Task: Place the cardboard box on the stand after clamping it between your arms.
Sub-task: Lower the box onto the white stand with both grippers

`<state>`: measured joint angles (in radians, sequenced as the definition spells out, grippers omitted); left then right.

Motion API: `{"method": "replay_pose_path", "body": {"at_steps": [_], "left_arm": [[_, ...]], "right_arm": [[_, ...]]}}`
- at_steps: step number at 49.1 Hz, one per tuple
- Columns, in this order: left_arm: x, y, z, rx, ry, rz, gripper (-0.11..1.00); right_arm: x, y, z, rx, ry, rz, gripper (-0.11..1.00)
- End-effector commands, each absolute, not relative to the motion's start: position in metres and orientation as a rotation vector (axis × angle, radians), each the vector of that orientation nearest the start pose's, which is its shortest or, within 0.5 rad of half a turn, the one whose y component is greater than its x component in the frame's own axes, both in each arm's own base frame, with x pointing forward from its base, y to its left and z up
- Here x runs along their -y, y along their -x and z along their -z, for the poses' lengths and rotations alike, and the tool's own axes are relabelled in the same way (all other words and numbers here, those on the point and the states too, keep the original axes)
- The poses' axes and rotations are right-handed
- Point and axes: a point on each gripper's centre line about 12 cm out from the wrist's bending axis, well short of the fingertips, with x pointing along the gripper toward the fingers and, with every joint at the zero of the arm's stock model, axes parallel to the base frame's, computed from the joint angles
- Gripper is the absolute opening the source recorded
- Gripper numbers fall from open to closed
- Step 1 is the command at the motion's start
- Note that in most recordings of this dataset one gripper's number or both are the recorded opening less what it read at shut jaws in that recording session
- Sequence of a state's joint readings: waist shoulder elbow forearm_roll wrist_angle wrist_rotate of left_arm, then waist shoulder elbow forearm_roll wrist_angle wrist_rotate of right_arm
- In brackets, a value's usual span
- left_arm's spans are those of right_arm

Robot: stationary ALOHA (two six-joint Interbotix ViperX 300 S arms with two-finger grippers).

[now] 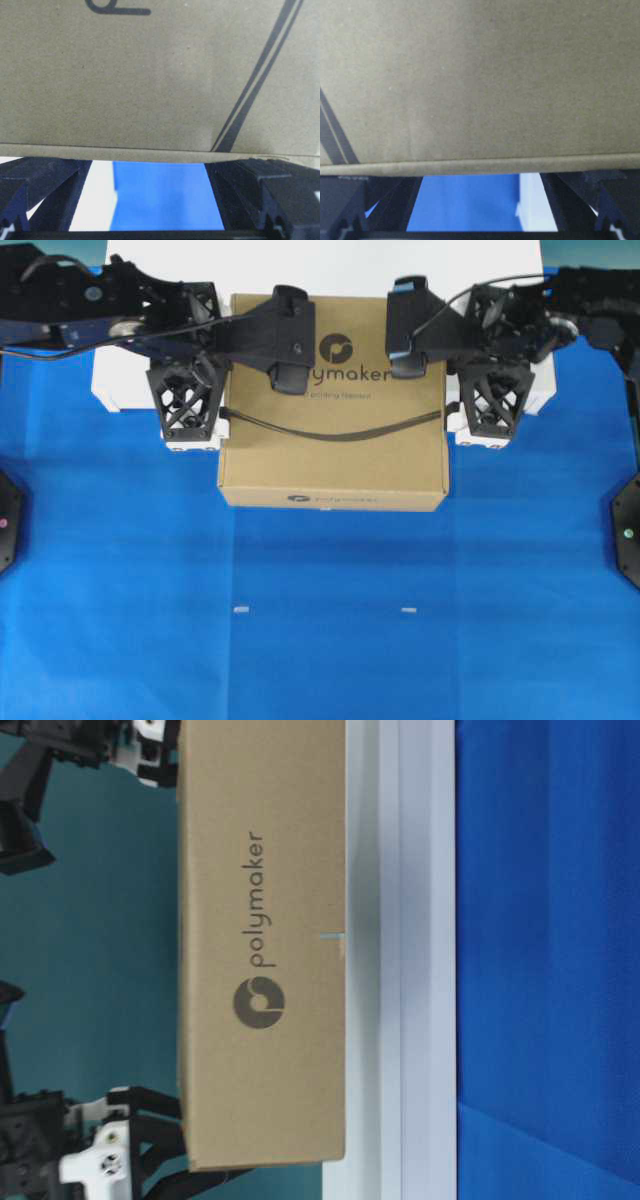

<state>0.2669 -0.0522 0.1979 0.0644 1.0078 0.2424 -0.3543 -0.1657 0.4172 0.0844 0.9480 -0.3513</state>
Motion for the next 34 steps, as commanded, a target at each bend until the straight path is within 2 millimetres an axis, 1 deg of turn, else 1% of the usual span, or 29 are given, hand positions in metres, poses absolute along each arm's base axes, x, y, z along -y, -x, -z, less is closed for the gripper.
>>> {"method": "replay_pose_path", "body": {"at_steps": [1, 7, 14, 27, 34], "left_arm": [[-0.119, -0.406, -0.329, -0.921, -0.143, -0.175, 0.84], [-0.135, -0.409, -0.325, -0.939, -0.149, -0.192, 0.84], [-0.155, -0.411, -0.332, -0.931, -0.148, -0.226, 0.84], [-0.174, -0.419, -0.34, -0.919, -0.182, -0.239, 0.84], [-0.19, -0.417, -0.341, -0.919, -0.176, -0.268, 0.84]], "right_arm": [[0.112, -0.362, -0.304, -0.923, 0.025, 0.082, 0.98], [0.124, -0.364, -0.302, -0.929, 0.021, 0.074, 0.98], [0.14, -0.367, -0.302, -0.928, 0.03, 0.06, 0.98], [0.168, -0.37, -0.289, -0.933, 0.012, 0.038, 0.98], [0.181, -0.368, -0.285, -0.937, 0.01, 0.032, 0.98]]}}
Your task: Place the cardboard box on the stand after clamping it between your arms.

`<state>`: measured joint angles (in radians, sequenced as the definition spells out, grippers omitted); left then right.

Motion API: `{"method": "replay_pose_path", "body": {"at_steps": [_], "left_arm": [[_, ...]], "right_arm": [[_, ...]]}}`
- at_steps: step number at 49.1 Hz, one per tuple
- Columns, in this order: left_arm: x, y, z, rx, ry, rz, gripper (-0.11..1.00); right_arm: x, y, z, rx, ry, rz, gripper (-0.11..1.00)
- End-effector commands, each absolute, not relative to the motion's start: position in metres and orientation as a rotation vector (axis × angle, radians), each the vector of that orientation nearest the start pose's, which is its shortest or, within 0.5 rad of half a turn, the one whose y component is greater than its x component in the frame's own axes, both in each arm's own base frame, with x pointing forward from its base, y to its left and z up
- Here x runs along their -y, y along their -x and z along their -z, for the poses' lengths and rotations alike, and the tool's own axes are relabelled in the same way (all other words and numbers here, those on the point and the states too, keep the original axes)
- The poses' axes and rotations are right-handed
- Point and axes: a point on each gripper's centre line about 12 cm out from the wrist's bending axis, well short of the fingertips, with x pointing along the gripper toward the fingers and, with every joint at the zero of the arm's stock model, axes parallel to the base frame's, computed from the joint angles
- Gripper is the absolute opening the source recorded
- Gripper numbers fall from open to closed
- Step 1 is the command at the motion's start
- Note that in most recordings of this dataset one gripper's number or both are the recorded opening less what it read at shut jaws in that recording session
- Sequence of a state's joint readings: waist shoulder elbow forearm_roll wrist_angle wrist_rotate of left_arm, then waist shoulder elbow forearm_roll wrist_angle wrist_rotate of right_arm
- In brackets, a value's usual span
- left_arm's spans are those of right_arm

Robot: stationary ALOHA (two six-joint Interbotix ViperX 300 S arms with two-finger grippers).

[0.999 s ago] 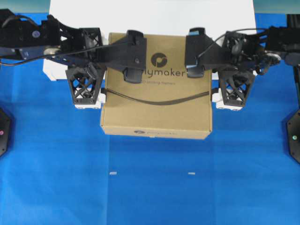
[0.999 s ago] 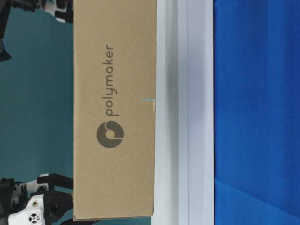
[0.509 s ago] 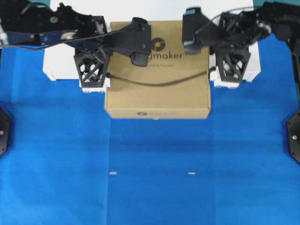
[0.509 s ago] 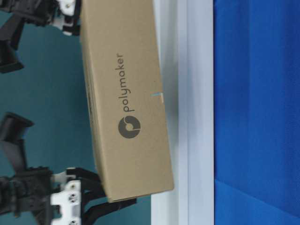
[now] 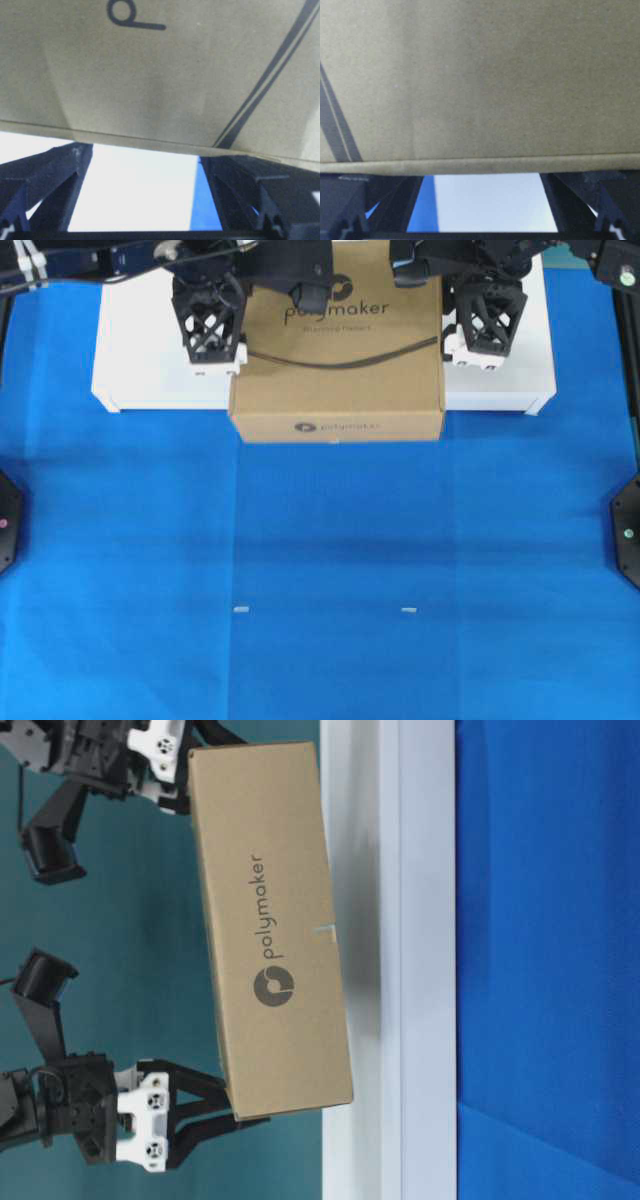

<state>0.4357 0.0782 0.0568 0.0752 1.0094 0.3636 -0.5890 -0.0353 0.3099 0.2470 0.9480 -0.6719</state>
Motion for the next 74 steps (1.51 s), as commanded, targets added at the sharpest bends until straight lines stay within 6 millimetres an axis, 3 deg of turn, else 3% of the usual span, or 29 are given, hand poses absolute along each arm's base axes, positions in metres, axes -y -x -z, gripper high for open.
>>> {"method": "replay_pose_path", "body": {"at_steps": [1, 27, 48, 74], "left_arm": [[-0.193, -0.416, -0.342, -0.919, -0.177, -0.273, 0.84], [-0.239, -0.42, -0.336, -0.931, -0.185, -0.33, 0.84], [-0.241, -0.42, -0.332, -0.946, -0.18, -0.33, 0.84], [-0.252, -0.413, -0.272, -0.982, -0.204, -0.316, 0.84]], "right_arm": [[0.183, -0.368, -0.285, -0.937, 0.011, 0.032, 0.98], [0.233, -0.373, -0.277, -0.948, 0.029, 0.012, 0.98], [0.246, -0.368, -0.263, -0.977, 0.024, 0.009, 0.98], [0.263, -0.356, -0.206, -1.029, 0.032, 0.037, 0.98]]}}
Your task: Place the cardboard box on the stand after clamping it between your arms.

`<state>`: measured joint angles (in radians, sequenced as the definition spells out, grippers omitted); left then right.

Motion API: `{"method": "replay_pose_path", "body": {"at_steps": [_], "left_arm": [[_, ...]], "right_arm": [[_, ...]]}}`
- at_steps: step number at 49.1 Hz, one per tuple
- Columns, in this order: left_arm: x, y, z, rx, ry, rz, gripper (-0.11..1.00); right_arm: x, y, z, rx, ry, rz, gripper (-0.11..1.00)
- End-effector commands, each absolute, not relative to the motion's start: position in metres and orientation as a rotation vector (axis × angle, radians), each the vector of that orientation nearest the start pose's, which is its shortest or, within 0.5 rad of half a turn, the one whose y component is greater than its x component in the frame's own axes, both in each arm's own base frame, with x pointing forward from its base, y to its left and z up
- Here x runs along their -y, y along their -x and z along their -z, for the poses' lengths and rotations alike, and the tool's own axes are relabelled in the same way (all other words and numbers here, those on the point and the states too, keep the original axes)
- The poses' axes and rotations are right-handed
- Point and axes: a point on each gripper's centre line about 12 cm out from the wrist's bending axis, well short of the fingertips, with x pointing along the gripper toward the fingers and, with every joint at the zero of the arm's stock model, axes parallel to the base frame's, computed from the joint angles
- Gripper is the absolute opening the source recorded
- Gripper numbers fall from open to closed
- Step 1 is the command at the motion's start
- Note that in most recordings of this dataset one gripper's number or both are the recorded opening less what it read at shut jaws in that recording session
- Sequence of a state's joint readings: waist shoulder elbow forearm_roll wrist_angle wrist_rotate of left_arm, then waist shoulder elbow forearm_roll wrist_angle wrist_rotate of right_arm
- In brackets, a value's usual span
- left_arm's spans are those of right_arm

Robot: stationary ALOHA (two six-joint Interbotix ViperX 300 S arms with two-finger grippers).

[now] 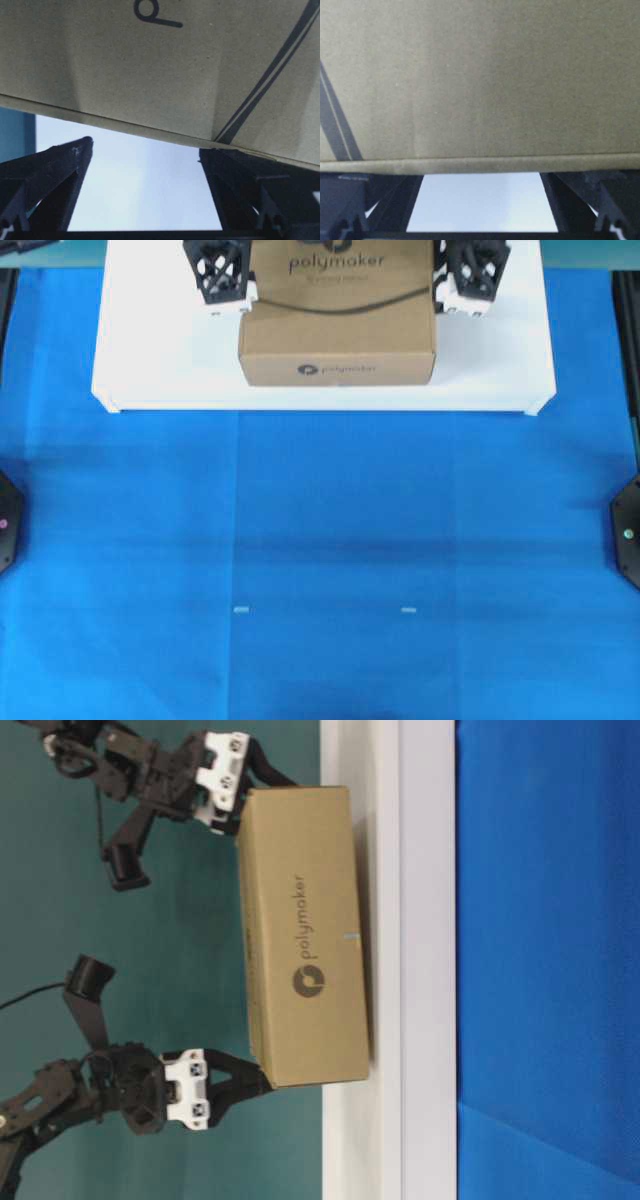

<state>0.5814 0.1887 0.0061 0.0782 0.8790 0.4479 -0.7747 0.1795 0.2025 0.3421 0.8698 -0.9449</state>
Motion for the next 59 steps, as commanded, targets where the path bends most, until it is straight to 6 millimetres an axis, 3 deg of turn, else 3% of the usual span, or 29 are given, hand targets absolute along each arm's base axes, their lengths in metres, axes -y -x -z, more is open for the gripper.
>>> {"method": "replay_pose_path", "body": {"at_steps": [1, 15, 36, 59], "left_arm": [[-0.252, -0.413, -0.269, -0.989, -0.201, -0.314, 0.84], [-0.254, -0.405, -0.244, -1.016, -0.19, -0.312, 0.84], [-0.261, -0.376, -0.247, -1.039, -0.169, -0.344, 0.84], [-0.26, -0.349, -0.252, -1.043, -0.141, -0.379, 0.84]], "right_arm": [[0.263, -0.356, -0.204, -1.031, 0.031, 0.037, 0.98], [0.271, -0.348, -0.184, -1.047, 0.048, 0.053, 0.98], [0.286, -0.319, -0.2, -1.024, -0.026, 0.106, 0.97], [0.284, -0.277, -0.209, -1.013, -0.054, 0.193, 0.97]]}}
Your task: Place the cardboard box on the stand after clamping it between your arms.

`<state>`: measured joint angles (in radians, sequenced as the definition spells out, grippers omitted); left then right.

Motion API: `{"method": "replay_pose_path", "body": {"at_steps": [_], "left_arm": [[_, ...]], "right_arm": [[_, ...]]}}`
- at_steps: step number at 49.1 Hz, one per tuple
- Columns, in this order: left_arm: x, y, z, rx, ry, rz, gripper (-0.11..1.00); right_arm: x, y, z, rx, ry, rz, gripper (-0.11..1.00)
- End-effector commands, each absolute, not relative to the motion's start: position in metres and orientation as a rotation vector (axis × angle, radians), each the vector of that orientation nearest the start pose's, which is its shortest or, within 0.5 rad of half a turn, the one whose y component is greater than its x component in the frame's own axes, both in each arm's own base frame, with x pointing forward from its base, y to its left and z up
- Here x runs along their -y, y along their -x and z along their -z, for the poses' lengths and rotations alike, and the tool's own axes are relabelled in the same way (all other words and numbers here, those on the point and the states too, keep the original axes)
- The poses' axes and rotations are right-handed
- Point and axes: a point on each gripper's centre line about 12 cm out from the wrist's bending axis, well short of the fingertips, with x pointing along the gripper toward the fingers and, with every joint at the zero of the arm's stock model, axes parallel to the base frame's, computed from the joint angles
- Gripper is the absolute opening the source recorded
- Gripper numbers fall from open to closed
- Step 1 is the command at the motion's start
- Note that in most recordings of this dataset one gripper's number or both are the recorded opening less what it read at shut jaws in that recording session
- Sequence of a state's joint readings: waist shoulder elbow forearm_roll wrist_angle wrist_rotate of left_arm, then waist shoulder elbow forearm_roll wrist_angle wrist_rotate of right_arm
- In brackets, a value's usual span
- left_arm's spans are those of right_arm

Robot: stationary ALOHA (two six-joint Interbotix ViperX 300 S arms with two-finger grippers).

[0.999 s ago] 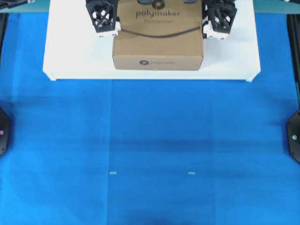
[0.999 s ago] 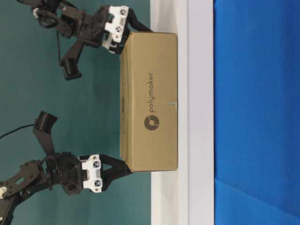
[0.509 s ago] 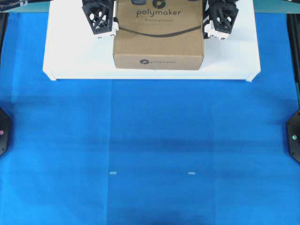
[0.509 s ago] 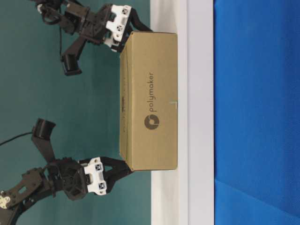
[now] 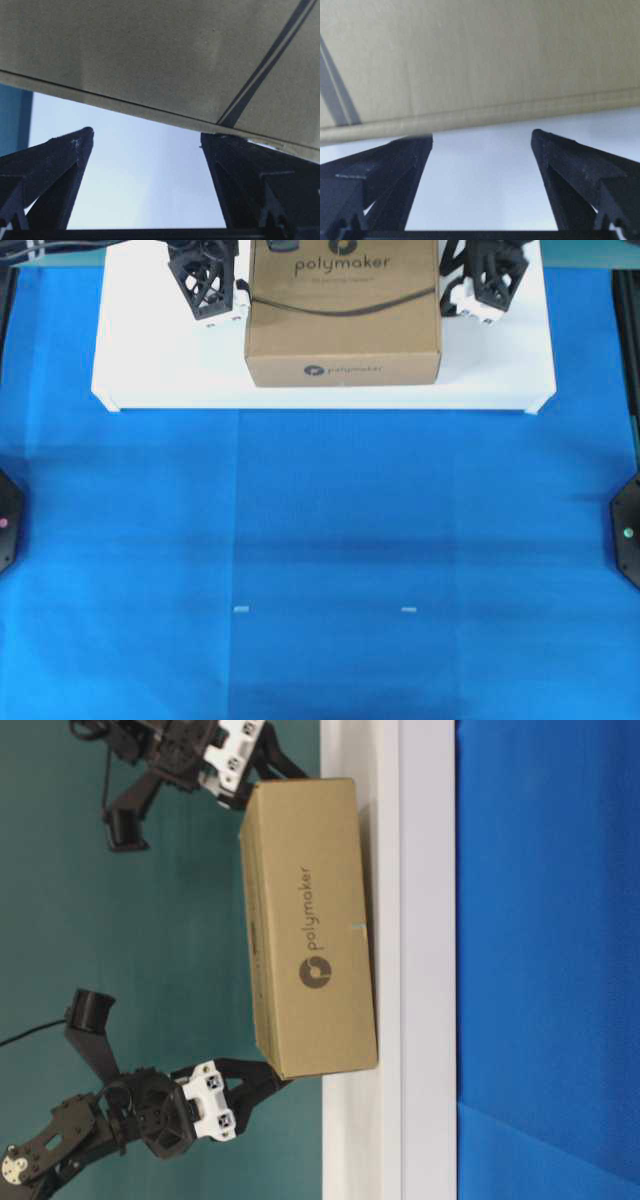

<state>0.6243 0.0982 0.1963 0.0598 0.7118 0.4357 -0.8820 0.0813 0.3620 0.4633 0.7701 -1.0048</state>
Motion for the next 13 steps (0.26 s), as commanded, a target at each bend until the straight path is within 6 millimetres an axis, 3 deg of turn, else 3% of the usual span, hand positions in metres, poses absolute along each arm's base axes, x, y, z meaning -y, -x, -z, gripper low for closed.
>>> {"method": "replay_pose_path", "body": {"at_steps": [1, 13], "left_arm": [[-0.26, -0.347, -0.255, -1.039, -0.14, -0.383, 0.84], [-0.259, -0.319, -0.271, -1.021, -0.128, -0.428, 0.84]], "right_arm": [[0.284, -0.276, -0.208, -1.012, -0.056, 0.196, 0.97], [0.277, -0.261, -0.208, -1.01, -0.072, 0.224, 0.97]]}}
